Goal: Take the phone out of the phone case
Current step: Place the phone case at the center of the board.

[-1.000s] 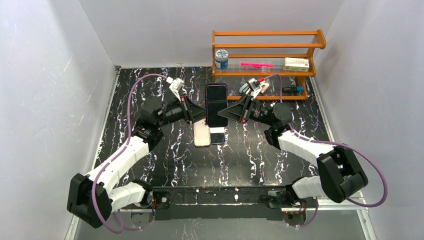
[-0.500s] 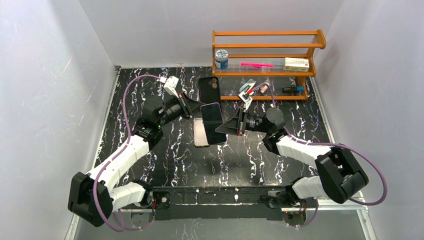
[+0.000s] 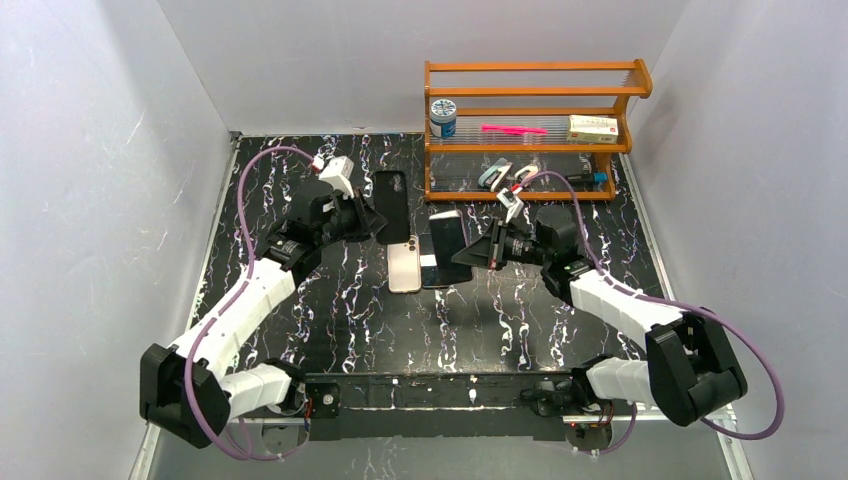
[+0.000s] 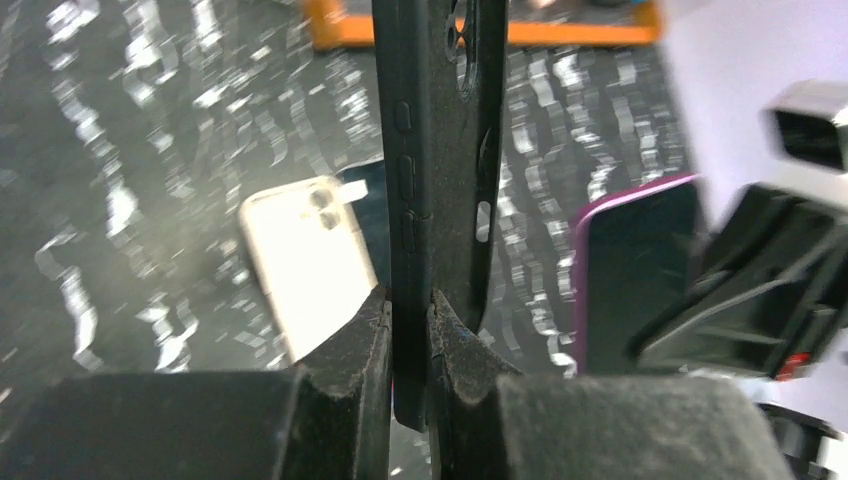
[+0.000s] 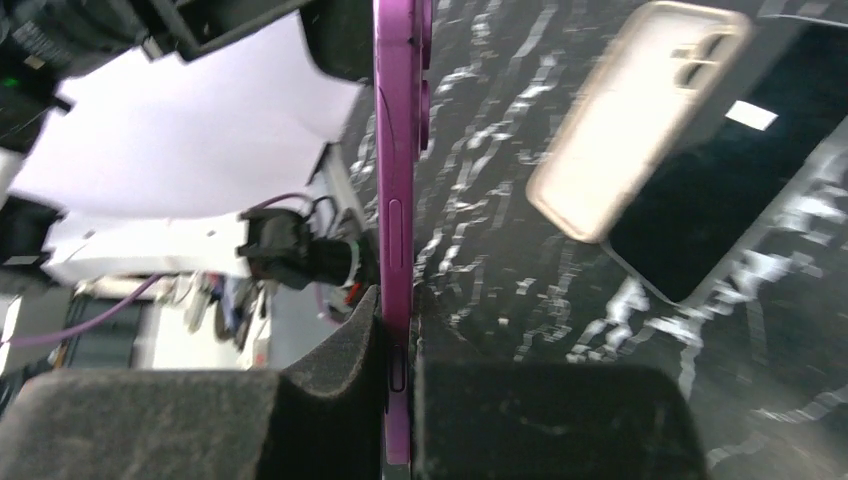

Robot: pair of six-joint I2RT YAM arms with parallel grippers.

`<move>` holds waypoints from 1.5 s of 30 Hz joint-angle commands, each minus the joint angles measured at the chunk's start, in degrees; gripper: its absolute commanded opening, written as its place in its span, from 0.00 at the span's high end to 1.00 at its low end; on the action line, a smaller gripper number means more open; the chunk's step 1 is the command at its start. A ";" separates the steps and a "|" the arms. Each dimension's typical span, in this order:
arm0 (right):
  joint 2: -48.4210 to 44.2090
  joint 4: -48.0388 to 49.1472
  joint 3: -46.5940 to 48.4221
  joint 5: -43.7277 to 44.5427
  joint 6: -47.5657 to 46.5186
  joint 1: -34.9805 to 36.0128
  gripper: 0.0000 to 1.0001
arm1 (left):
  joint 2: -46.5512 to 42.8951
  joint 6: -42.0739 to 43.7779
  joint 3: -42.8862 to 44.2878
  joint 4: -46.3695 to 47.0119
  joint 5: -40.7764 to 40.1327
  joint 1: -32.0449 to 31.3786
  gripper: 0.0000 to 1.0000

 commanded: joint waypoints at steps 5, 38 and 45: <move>5.34 -11.98 4.77 5.65 -10.08 -7.91 0.99 | 4.84 5.94 -0.78 -18.78 -6.30 7.52 1.00; 35.75 -4.09 10.68 0.63 -7.05 -9.05 0.97 | 25.96 6.65 -5.68 -13.77 16.21 10.99 1.00; 35.79 -7.44 11.07 1.88 -8.93 -8.94 0.71 | 26.95 4.15 -7.10 -11.99 17.73 10.98 0.95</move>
